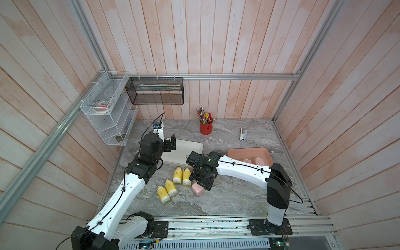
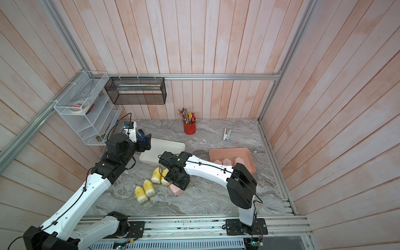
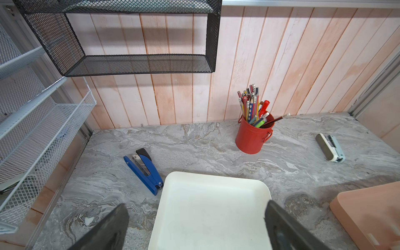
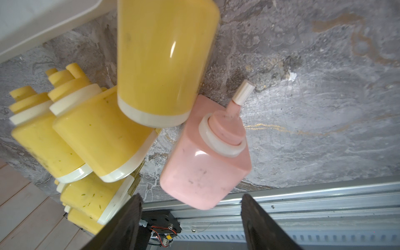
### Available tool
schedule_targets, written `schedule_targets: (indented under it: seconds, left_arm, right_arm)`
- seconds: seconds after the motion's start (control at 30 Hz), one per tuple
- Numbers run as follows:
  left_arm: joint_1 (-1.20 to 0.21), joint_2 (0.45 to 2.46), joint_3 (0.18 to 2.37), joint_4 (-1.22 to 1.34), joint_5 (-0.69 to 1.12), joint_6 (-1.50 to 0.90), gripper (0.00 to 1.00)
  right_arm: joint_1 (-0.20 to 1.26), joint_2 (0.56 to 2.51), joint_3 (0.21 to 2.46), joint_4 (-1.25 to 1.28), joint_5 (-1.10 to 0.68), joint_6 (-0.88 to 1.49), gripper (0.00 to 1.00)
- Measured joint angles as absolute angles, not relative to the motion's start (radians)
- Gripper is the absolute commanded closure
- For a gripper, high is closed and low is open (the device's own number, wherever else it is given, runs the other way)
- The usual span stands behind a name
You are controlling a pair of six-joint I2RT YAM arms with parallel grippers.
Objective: Place the pencil sharpeners by color into the storage box
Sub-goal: Pick up the pencil sharpener from the center of the board.
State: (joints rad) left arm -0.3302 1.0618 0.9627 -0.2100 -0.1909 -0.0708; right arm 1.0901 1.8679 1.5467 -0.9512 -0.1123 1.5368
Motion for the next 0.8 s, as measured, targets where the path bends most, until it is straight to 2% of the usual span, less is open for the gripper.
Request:
schedule_targets:
  seconds: [0.5,0.8]
  left_arm:
    - [-0.33,1.062,0.963,-0.21,-0.191,-0.07,0.0]
    - [-0.33,1.062,0.963,-0.21,-0.191,-0.07,0.0]
  right_arm:
    - [1.077,1.897,1.488,-0.899,-0.126,1.537,0.27]
    - [1.077,1.896,1.41,-0.866,-0.13,1.542,0.34]
